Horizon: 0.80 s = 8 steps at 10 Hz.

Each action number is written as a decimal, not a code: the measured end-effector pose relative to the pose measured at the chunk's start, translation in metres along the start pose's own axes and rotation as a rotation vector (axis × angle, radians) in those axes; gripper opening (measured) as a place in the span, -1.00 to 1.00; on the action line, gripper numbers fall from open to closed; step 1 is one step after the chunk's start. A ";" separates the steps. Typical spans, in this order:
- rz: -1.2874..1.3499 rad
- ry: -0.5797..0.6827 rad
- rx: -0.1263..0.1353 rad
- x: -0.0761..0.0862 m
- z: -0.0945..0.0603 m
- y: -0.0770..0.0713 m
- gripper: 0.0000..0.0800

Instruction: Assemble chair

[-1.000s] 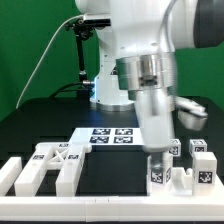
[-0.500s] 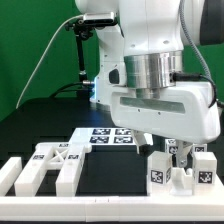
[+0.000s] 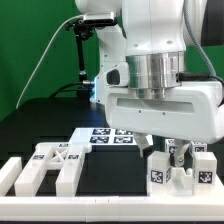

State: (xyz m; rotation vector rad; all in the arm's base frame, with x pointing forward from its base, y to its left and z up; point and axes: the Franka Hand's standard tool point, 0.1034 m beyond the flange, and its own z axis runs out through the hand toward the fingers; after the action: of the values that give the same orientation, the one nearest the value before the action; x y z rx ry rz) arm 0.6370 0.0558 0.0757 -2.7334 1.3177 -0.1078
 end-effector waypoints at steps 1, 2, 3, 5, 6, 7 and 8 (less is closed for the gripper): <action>0.096 -0.001 0.002 -0.001 0.000 -0.001 -0.29; 0.205 -0.003 0.004 -0.001 0.000 -0.001 -0.29; 0.291 -0.005 0.006 -0.001 0.000 -0.002 -0.29; 0.586 -0.010 0.001 -0.003 -0.001 -0.004 -0.29; 0.659 -0.018 -0.010 -0.003 -0.001 -0.005 -0.29; 0.829 -0.024 -0.013 -0.002 0.000 -0.007 -0.29; 0.933 -0.027 -0.015 -0.001 0.002 -0.006 -0.29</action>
Offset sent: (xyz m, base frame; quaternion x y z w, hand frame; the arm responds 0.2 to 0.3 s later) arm 0.0000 0.0000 0.0000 0.0000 0.0000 0.1790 0.9838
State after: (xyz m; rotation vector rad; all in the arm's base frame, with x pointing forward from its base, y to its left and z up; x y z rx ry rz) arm 0.6411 0.0605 0.0747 -1.8407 2.3910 0.0203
